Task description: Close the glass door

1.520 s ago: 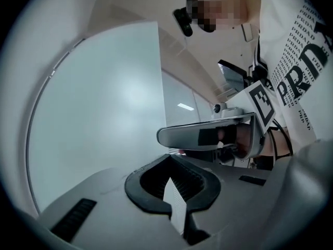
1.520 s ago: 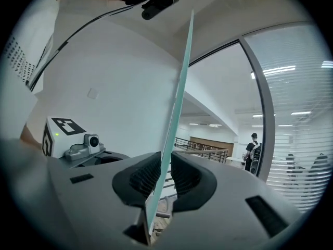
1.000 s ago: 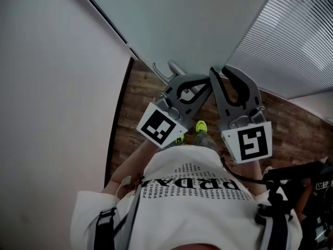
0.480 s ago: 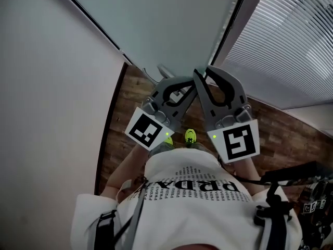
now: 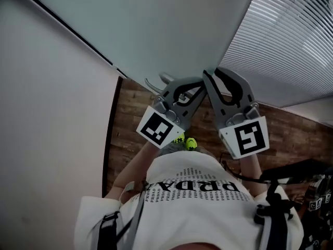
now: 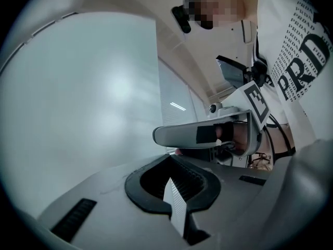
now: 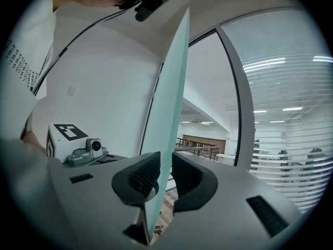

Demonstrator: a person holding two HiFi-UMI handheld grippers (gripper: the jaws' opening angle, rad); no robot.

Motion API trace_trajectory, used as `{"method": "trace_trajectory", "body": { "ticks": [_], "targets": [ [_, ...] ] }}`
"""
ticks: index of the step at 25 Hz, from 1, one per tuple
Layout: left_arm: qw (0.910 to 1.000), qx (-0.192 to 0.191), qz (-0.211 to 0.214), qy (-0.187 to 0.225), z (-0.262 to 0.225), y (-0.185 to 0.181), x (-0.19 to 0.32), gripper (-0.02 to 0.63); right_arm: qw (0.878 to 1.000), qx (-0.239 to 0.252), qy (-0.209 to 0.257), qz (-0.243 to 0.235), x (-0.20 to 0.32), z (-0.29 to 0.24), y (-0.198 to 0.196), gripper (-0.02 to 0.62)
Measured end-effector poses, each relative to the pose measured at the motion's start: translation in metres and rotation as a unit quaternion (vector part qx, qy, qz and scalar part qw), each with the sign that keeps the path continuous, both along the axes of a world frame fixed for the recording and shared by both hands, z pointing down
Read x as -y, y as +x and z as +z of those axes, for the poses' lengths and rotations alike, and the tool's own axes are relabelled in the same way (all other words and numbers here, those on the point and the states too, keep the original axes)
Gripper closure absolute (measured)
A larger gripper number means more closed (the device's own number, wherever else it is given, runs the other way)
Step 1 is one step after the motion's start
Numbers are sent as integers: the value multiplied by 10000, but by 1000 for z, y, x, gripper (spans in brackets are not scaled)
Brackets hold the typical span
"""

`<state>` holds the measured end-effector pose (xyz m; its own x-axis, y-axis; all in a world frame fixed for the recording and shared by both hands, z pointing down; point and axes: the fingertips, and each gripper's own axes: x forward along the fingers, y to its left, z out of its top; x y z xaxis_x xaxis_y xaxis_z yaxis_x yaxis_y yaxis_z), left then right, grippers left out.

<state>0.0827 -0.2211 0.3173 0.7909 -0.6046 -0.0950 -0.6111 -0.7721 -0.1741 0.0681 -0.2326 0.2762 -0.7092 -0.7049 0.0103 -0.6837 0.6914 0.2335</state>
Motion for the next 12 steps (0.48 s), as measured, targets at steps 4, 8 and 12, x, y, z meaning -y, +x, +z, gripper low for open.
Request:
{"method": "trace_trajectory", "body": {
  "ticks": [4, 8, 12],
  "targets": [
    [9998, -106, 168, -28, 3, 3, 4, 604, 9998, -69, 72, 166, 4, 5, 2, 540],
    [9992, -77, 379, 115, 5, 5, 4, 606, 9994, -38, 198, 294, 4, 7, 2, 540],
    [9988, -242, 415, -46, 22, 5, 8, 606, 9995, -81, 275, 152, 7, 22, 2, 540]
  ]
}}
